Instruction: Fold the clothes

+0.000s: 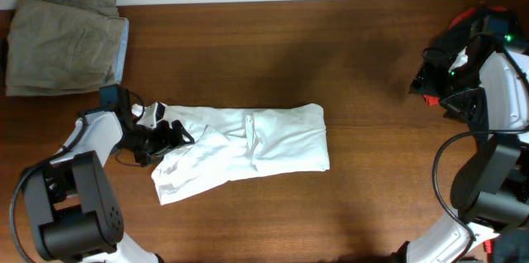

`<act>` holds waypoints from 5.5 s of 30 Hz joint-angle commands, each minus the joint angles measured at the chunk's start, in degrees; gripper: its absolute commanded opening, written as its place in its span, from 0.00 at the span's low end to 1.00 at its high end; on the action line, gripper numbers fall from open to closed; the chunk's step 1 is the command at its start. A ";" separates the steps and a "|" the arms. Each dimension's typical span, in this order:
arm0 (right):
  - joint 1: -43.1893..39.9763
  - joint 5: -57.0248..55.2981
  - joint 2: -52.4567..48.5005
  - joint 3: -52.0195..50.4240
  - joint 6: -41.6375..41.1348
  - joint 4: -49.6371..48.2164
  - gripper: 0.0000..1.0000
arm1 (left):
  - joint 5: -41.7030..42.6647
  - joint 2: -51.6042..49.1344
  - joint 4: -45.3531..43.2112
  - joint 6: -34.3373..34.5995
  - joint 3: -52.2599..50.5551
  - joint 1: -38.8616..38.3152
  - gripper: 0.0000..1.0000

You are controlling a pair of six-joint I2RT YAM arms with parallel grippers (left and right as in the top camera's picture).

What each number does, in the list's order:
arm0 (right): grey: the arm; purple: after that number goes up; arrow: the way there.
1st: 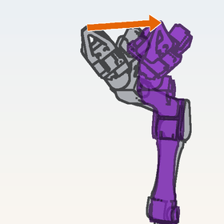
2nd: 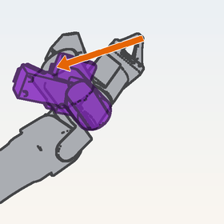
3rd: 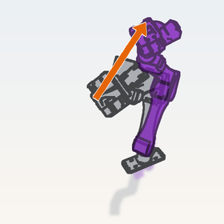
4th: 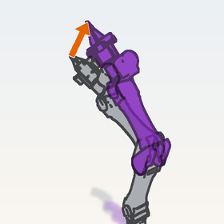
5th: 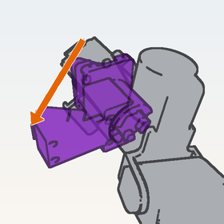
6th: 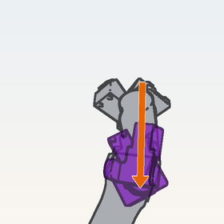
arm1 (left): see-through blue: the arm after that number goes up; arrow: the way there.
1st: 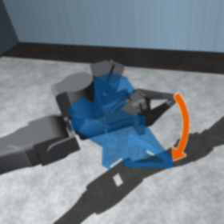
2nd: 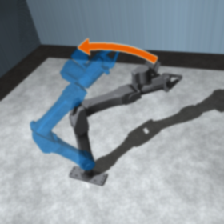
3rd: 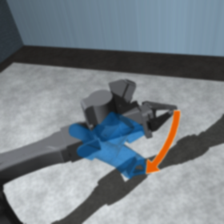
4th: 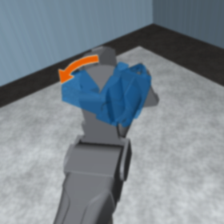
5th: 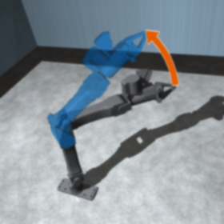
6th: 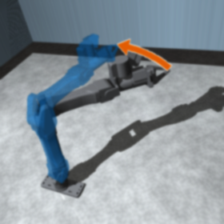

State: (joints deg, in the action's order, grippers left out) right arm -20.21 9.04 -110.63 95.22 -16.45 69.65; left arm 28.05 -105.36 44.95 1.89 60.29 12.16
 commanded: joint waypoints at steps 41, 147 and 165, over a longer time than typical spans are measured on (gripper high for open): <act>-0.02 -0.72 0.22 -0.09 0.15 -0.02 0.99 | -12.52 -4.68 27.91 13.84 28.61 -32.96 0.21; -0.02 -0.72 0.22 -0.09 0.15 -0.02 0.99 | -16.20 -13.25 46.53 -4.04 56.33 -18.32 0.99; -0.02 -0.72 0.22 -0.09 0.15 -0.02 0.99 | -5.97 -13.33 23.85 -15.61 29.94 -6.80 0.99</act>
State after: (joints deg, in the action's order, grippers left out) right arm -20.21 8.84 -110.63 95.22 -16.45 69.67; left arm 10.22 -119.04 71.92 -5.15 96.18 2.26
